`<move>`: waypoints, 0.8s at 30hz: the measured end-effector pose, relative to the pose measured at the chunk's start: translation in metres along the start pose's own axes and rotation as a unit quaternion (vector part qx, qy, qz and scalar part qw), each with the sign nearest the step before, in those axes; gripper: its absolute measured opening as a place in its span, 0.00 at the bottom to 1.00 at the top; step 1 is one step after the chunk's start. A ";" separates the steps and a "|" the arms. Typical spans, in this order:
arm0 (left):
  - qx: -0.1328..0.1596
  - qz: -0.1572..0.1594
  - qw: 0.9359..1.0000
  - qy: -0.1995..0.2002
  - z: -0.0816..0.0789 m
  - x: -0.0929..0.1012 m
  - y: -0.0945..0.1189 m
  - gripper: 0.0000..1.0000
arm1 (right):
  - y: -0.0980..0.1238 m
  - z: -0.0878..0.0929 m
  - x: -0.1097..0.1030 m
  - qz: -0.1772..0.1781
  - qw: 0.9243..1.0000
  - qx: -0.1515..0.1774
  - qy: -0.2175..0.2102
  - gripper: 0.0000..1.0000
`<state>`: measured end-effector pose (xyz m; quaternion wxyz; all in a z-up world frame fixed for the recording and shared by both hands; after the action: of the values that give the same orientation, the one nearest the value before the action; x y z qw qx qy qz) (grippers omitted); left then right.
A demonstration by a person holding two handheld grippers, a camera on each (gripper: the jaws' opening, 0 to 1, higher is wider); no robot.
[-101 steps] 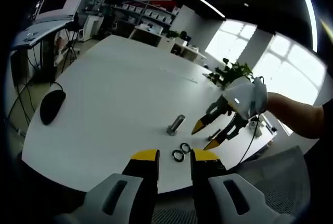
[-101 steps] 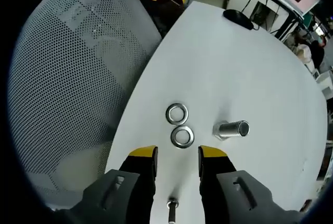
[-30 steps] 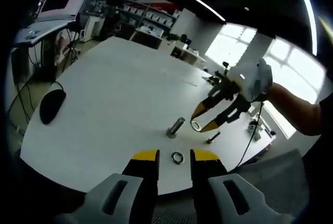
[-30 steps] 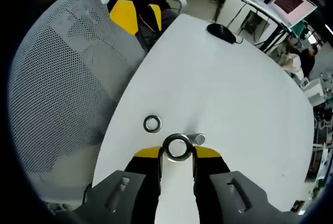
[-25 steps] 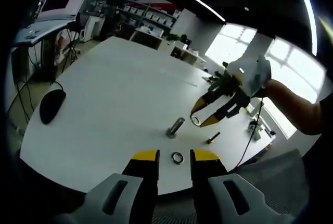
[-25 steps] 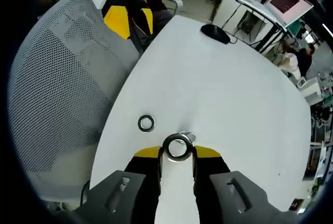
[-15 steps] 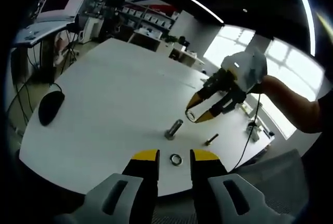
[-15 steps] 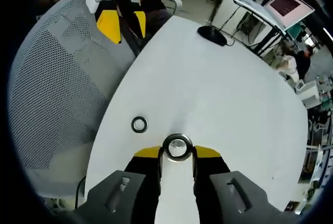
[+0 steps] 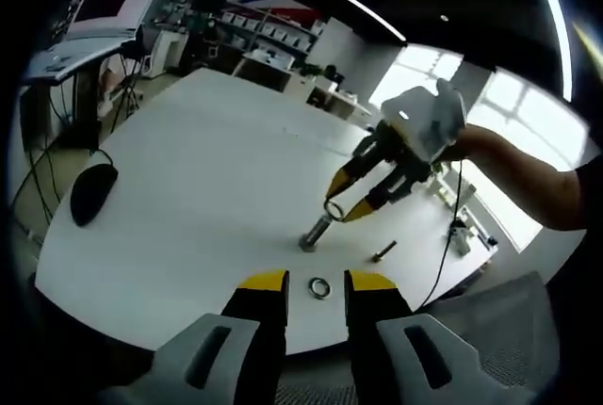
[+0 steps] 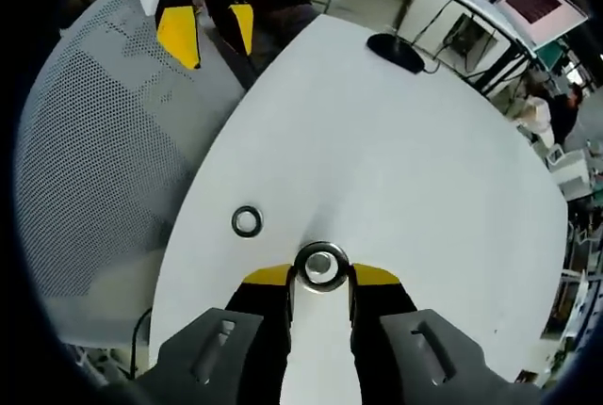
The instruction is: Place the washer onto the threaded stud by aligning its center hole with the stud, sliding it down to the base, and recovering from edge contact or off-axis alignment until the washer reaches the visible bottom stop.
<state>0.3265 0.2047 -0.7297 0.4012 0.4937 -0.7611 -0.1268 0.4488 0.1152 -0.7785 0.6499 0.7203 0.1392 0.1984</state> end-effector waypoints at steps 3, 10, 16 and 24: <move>0.001 0.000 1.000 0.002 0.000 0.000 0.000 0.21 | -0.002 0.001 0.000 -0.004 1.000 -0.004 0.001 0.23; 0.000 0.000 1.000 0.001 0.000 0.000 0.000 0.21 | -0.008 0.005 -0.002 -0.013 1.000 -0.012 -0.002 0.23; -0.001 0.000 1.000 0.001 0.001 0.000 0.000 0.21 | -0.012 0.007 -0.002 -0.016 1.000 -0.013 -0.004 0.23; -0.002 -0.001 1.000 0.002 0.001 0.000 0.000 0.21 | -0.013 0.005 -0.001 -0.019 1.000 -0.010 -0.005 0.23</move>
<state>0.3264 0.2048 -0.7305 0.4033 0.4940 -0.7597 -0.1274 0.4507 0.1115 -0.7924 0.6617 0.7119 0.1476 0.1832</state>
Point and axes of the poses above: the point that each gripper's makers call its tool centre point, and the gripper's own axes: y roughly backward along the fingers, x roughly to its right, z roughly out of its underside, the point moved 1 cm from there along y, roughly backward along the fingers, and after that the axes turned 10 degrees about -x, right-handed, at the moved point
